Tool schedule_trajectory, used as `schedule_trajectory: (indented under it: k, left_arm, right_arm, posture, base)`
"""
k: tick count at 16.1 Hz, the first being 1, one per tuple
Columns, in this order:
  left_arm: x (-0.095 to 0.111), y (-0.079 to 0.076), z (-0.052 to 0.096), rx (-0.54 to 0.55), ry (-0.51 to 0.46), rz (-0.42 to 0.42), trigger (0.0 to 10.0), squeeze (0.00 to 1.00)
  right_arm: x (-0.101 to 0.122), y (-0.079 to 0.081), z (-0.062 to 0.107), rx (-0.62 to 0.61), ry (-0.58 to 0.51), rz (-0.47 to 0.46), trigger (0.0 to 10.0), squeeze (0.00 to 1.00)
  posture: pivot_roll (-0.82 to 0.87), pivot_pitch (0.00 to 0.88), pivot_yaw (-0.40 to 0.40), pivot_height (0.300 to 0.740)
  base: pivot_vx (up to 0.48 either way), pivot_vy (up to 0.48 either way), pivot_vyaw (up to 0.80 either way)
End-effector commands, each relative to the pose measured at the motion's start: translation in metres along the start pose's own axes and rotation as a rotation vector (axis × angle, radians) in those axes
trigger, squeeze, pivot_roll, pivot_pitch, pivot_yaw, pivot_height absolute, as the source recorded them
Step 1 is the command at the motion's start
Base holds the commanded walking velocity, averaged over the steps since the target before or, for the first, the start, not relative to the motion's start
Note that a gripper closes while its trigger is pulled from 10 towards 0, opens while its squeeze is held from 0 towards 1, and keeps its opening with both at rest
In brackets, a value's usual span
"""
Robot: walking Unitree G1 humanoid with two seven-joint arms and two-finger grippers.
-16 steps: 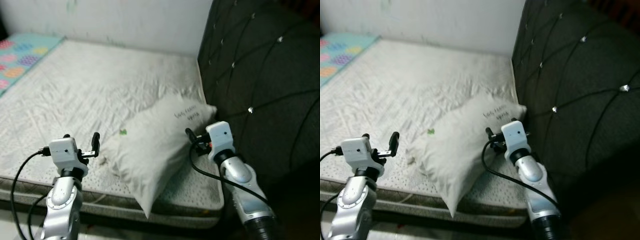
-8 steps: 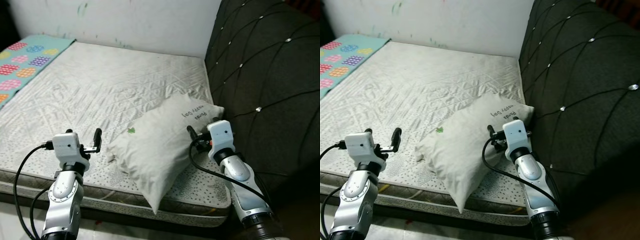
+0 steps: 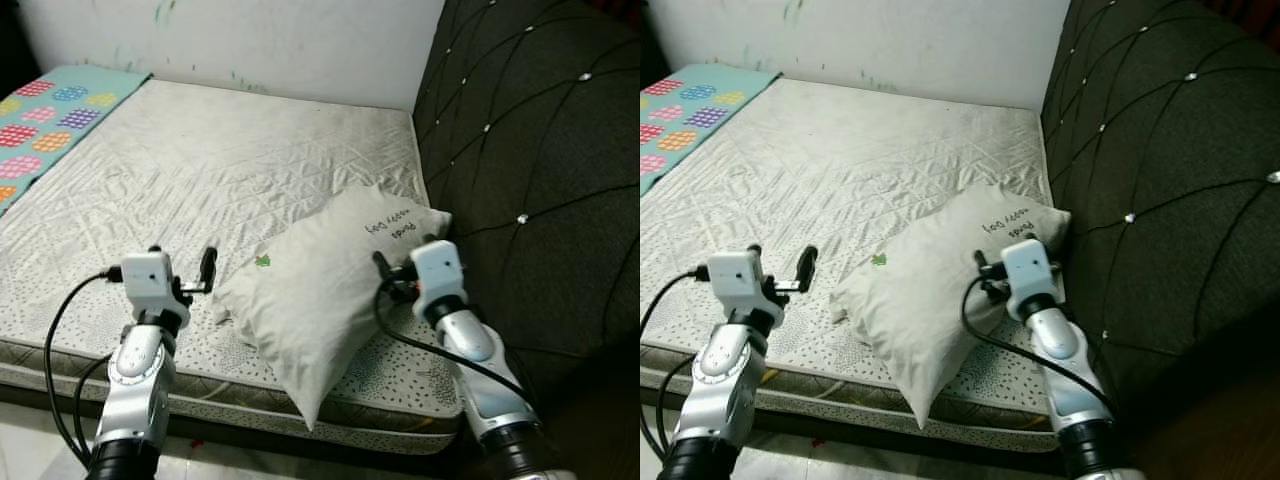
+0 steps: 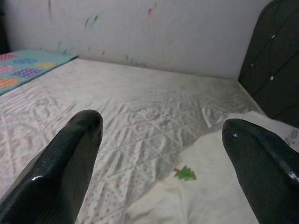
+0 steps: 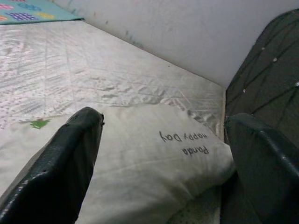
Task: Clean up the room
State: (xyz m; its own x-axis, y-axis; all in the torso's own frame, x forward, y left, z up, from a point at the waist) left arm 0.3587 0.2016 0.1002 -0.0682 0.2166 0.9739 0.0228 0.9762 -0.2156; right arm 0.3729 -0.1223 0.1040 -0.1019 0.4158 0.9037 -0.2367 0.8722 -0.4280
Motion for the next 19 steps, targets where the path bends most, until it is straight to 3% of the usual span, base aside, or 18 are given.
schedule_trajectory:
  k: [1,3,6,10,15,19]
  left_arm:
    - [0.002,-0.001,0.0,-0.025,0.004,-0.021,10.0,0.0]
    - [0.001,0.001,0.001,-0.025,0.007,-0.025,10.0,0.0]
    - [0.0,0.008,0.002,-0.007,0.014,-0.024,10.0,0.0]
    - [-0.004,-0.001,-0.002,-0.043,0.035,-0.019,10.0,0.0]
    - [-0.006,0.003,0.003,-0.022,0.034,0.006,10.0,0.0]
    - [-0.011,0.007,0.016,0.0,0.051,0.041,10.0,0.0]
  right_arm:
    - [0.001,0.005,-0.002,0.013,0.006,-0.015,10.0,0.0]
    - [-0.003,0.006,-0.003,0.004,0.018,-0.044,10.0,0.0]
    - [-0.005,-0.008,-0.002,-0.071,0.017,-0.071,10.0,0.0]
    - [-0.006,-0.02,0.007,-0.138,0.011,-0.08,10.0,0.0]
    - [-0.008,-0.02,0.009,-0.131,0.02,-0.081,10.0,0.0]
    - [-0.01,-0.015,0.013,-0.11,0.031,-0.093,10.0,0.0]
  posture:
    - [-0.12,0.0,-0.056,0.74]
    - [-0.12,0.0,-0.036,0.74]
    - [-0.13,0.0,0.017,0.74]
    - [-0.16,0.0,0.065,0.74]
    - [-0.13,0.0,0.024,0.74]
    - [-0.12,0.0,0.003,0.74]
  base:
    - [0.0,0.0,0.0]
    - [0.0,0.0,0.0]
    - [0.0,0.0,0.0]
    - [0.0,0.0,0.0]
    - [0.0,0.0,0.0]
    - [0.0,0.0,-0.74]
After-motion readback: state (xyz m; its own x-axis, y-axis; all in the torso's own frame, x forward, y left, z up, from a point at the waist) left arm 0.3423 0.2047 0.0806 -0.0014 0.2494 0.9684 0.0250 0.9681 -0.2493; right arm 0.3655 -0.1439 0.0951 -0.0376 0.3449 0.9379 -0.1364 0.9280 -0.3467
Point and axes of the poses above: a point about 5 cm out from each wrist's last joint towards the gripper, its own z axis pointing back from the gripper into the wrist, its own x axis along the axis of the wrist's last joint, y = z × x, the point moved 6 cm from there along -z, pointing out of the wrist towards the gripper, and after that the axes turned 11 degrees about z, right-handed, at the moved point
